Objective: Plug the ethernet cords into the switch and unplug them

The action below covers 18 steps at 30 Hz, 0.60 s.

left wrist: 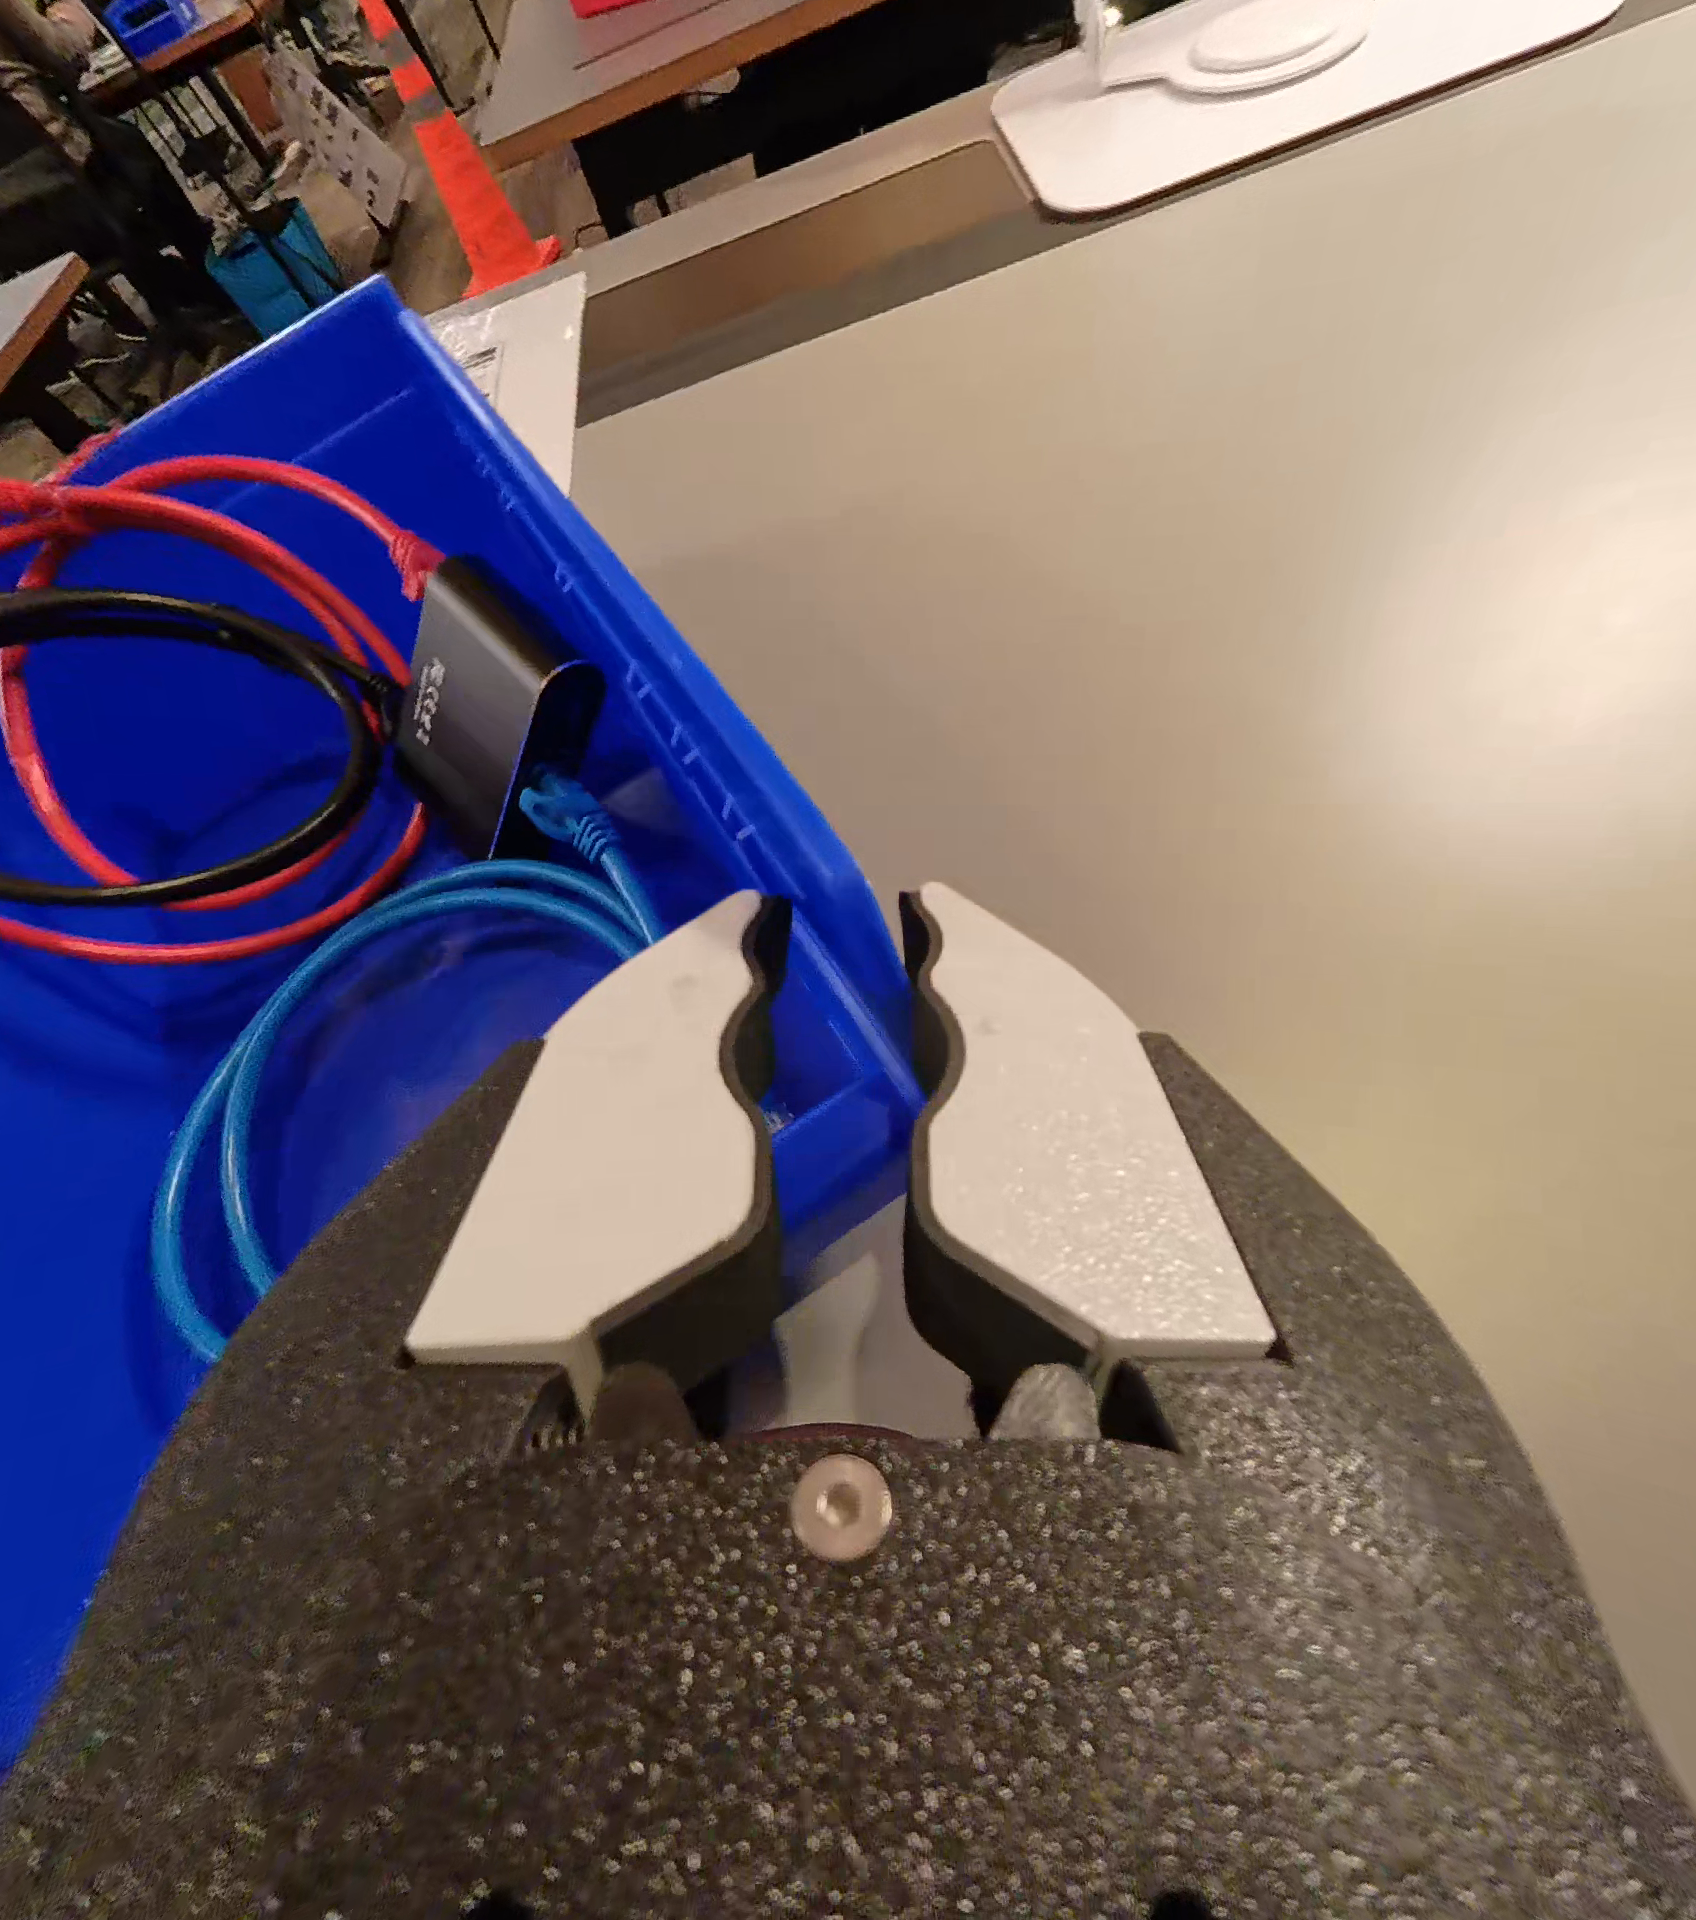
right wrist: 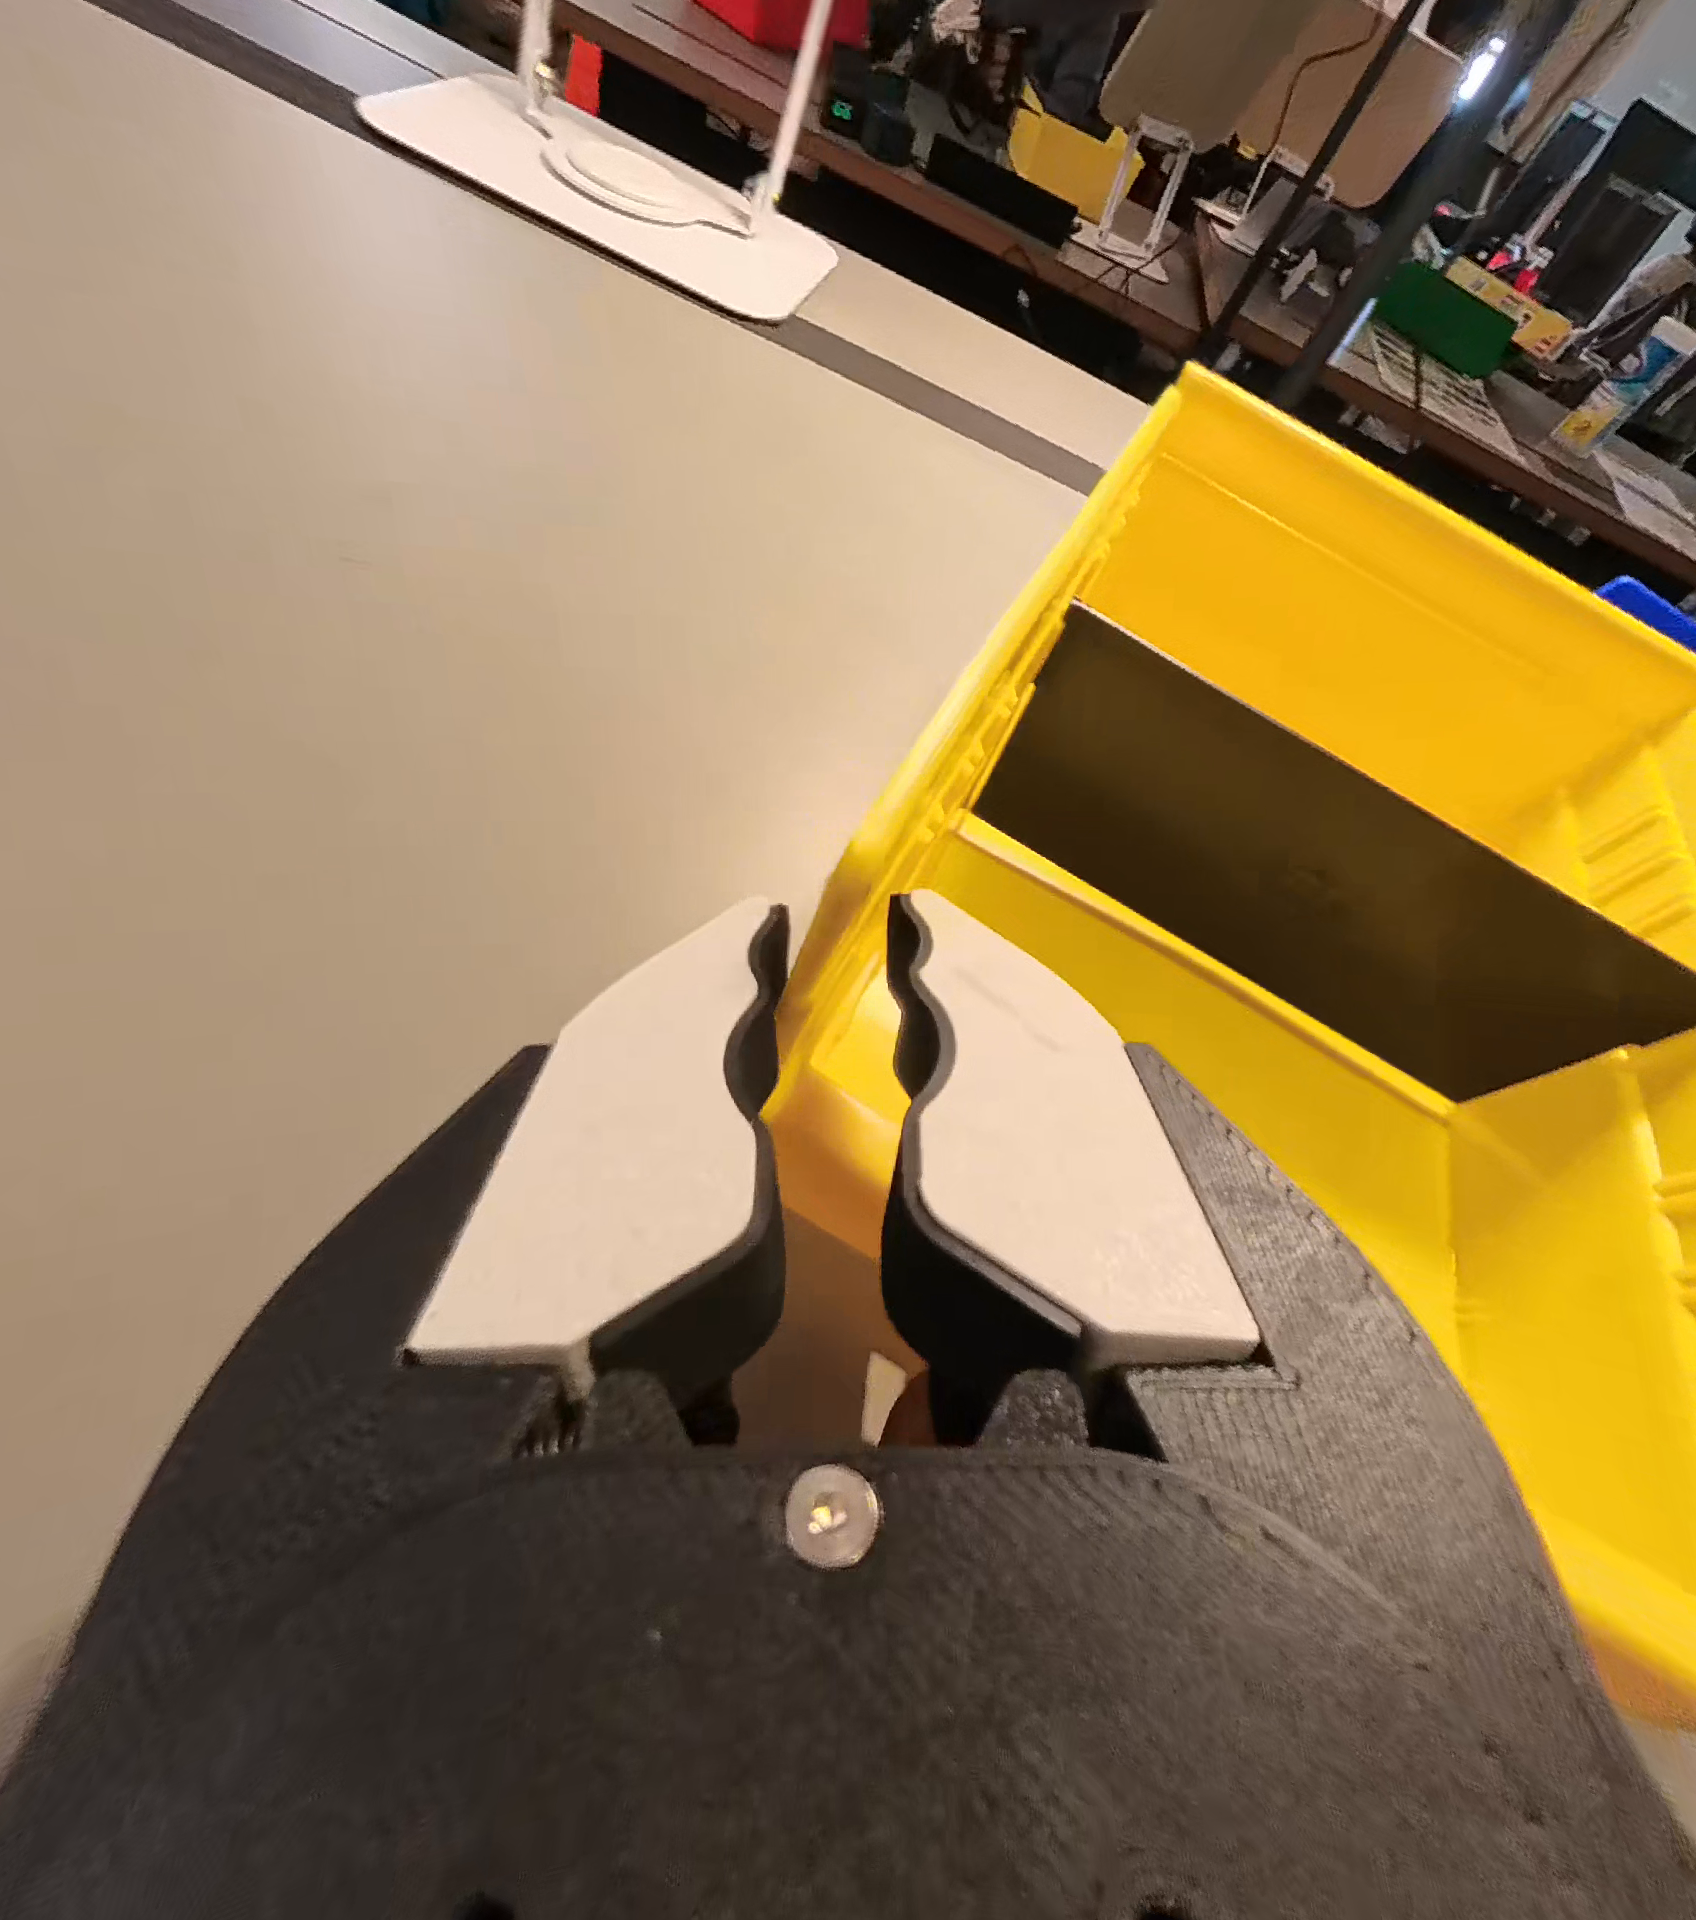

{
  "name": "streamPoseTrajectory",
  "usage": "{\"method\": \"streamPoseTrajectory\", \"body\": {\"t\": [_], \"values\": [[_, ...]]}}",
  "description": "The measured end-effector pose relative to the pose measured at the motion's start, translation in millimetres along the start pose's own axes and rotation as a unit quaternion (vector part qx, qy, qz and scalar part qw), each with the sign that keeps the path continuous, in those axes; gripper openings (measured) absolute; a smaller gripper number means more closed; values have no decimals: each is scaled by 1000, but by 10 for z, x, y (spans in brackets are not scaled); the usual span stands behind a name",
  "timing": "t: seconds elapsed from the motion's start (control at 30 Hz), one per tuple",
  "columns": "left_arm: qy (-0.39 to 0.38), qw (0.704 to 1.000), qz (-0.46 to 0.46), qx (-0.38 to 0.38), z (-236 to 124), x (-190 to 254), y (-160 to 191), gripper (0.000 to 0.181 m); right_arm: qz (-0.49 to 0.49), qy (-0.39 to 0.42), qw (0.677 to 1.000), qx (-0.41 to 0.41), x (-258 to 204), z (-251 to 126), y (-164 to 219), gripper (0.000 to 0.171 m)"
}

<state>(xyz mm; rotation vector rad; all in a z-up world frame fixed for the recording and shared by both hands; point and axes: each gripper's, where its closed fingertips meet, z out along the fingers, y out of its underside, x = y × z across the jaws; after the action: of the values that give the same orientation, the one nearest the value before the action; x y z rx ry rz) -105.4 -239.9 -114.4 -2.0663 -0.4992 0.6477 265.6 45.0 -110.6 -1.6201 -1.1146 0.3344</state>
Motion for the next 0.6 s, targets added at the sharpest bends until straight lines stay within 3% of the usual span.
{"method": "streamPoseTrajectory", "body": {"t": [0.23,0.4,0.47,0.6], "values": [[-42,999,0,-6,-166,-357,188,10,-3,66,998,-10,394,-136,155,7],[-34,999,12,-12,-96,-416,209,28,-1,70,998,-6,485,-99,113,17],[-45,999,22,-8,-38,-454,179,28,-6,74,997,0,494,-45,56,10],[-61,998,27,-13,-17,-536,187,15,12,77,997,7,521,42,12,6]]}}
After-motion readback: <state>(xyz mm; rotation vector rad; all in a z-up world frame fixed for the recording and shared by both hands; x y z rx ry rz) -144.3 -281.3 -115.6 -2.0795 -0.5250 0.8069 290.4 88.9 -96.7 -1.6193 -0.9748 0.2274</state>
